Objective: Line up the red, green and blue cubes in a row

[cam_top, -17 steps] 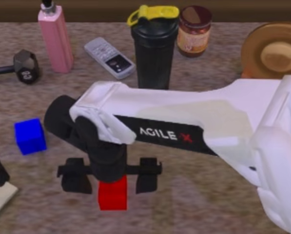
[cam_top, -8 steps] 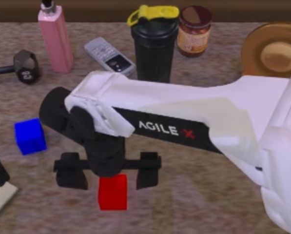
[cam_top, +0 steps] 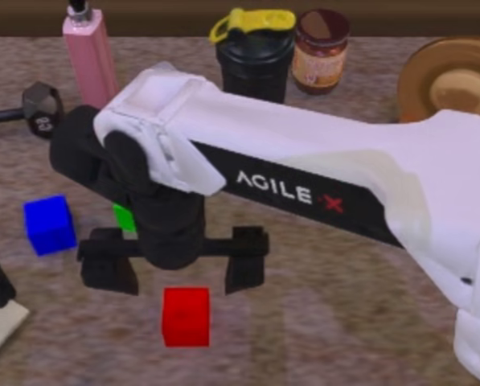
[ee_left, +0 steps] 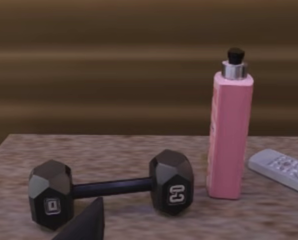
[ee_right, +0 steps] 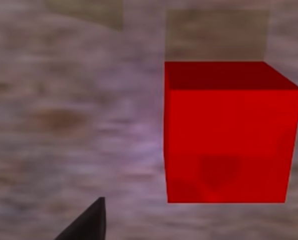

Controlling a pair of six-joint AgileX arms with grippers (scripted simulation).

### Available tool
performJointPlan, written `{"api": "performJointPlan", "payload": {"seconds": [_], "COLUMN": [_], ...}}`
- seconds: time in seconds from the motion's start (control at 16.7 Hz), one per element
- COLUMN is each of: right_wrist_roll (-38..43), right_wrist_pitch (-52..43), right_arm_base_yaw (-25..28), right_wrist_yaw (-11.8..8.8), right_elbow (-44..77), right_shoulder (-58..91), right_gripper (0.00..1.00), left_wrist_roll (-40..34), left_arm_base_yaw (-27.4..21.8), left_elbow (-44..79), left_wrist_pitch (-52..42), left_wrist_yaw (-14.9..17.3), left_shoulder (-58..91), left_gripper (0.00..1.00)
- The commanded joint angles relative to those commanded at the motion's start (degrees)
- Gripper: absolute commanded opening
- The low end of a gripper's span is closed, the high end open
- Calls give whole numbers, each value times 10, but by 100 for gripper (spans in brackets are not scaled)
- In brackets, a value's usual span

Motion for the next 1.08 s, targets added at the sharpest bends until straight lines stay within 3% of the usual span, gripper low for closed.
{"api": "performJointPlan", "payload": {"seconds": [0.24,0.48,0.84,1.08], "right_wrist_roll": [-10,-65,-200,-307], "right_wrist_pitch": [11,66,211,332], "right_arm_base_yaw": [-10,-55,-181,-286], "right_wrist_yaw": [6,34,77,86], "right_elbow": [-16,-102,-355,-583], "right_shoulder": [-15,-119,-436,-693], "right_gripper": [100,100,100,100], "left_wrist_roll": [-1,-8,-27,-40], "left_arm_base_yaw": [-3,-22,-65,-100], "left_elbow": [13,99,331,505], "left_wrist_pitch": [-9,-65,-216,-337], "left_wrist_yaw": [1,2,0,0], "left_shoulder": [13,100,381,625], "left_gripper": [100,100,100,100]}}
